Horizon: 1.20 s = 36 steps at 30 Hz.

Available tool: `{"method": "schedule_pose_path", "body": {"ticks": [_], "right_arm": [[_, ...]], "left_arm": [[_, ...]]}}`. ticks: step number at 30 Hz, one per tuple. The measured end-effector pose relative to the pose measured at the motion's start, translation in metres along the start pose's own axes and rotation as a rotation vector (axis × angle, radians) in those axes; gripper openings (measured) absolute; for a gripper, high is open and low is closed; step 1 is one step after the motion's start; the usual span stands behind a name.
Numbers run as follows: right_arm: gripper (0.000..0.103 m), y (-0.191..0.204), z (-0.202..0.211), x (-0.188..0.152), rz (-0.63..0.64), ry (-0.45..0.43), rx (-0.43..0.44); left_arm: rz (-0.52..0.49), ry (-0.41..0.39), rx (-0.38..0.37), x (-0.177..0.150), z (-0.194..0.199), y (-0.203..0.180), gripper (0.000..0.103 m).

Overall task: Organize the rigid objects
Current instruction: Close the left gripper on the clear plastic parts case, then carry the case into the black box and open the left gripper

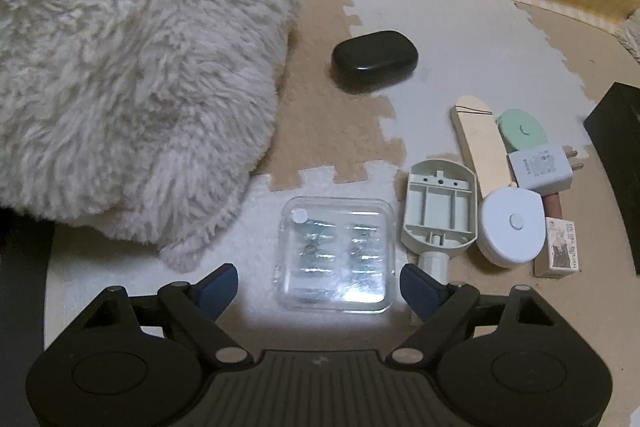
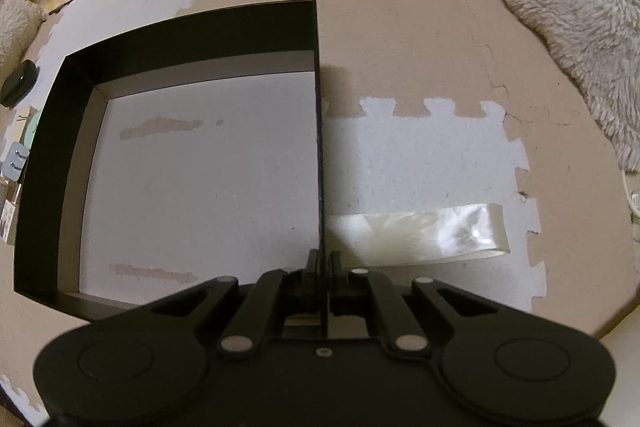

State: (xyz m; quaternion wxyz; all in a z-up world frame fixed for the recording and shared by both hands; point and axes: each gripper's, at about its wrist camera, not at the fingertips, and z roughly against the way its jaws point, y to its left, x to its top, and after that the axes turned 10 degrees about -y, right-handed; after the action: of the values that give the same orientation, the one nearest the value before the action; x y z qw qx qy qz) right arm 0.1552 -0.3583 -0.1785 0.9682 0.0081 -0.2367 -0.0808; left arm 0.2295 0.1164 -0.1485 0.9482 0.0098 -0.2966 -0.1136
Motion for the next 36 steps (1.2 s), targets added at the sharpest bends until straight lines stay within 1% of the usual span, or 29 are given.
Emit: {"method": "schedule_pose_path", "body": {"ticks": [3, 8, 13, 14, 16, 17, 18, 24, 27, 30, 33, 36], "right_arm": [[0.005, 0.001, 0.000, 0.000, 0.006, -0.001, 0.003], [0.005, -0.001, 0.000, 0.000, 0.007, -0.005, 0.009], [0.005, -0.001, 0.000, -0.001, 0.003, -0.011, 0.011], [0.005, 0.000, 0.000, -0.001, 0.004, -0.012, 0.010], [0.005, 0.000, 0.000, -0.002, 0.006, -0.015, 0.008], [0.005, 0.000, 0.000, -0.002, 0.006, -0.016, 0.009], [0.005, 0.000, 0.000, -0.002, 0.004, -0.017, 0.010], [0.005, 0.000, 0.001, -0.002, 0.006, -0.021, 0.009], [0.005, 0.000, 0.001, -0.003, 0.006, -0.023, 0.008], [0.005, 0.000, 0.001, -0.003, 0.007, -0.026, 0.007], [0.005, 0.001, 0.002, -0.004, -0.001, -0.031, 0.005], [0.005, 0.002, 0.002, -0.004, 0.002, -0.032, 0.002]], "left_arm": [[-0.023, 0.007, -0.004, 0.002, -0.008, -0.003, 0.088], [-0.071, 0.026, 0.032, 0.007, -0.025, -0.009, 0.088], [-0.071, 0.041, 0.031, 0.010, -0.038, -0.008, 0.089], [-0.061, 0.042, 0.028, 0.011, -0.039, -0.006, 0.088], [-0.017, 0.048, 0.010, 0.011, -0.041, -0.001, 0.083], [0.016, 0.053, -0.005, 0.011, -0.042, 0.002, 0.078], [0.050, 0.058, -0.018, 0.012, -0.042, 0.005, 0.075], [0.123, 0.078, 0.011, 0.009, -0.040, 0.013, 0.075], [0.161, 0.074, 0.038, 0.008, -0.035, 0.020, 0.075], [0.201, 0.037, 0.052, 0.010, -0.022, 0.024, 0.075], [0.261, -0.014, 0.036, 0.016, -0.006, 0.025, 0.075], [0.272, -0.072, 0.009, 0.026, 0.009, 0.015, 0.075]]}}
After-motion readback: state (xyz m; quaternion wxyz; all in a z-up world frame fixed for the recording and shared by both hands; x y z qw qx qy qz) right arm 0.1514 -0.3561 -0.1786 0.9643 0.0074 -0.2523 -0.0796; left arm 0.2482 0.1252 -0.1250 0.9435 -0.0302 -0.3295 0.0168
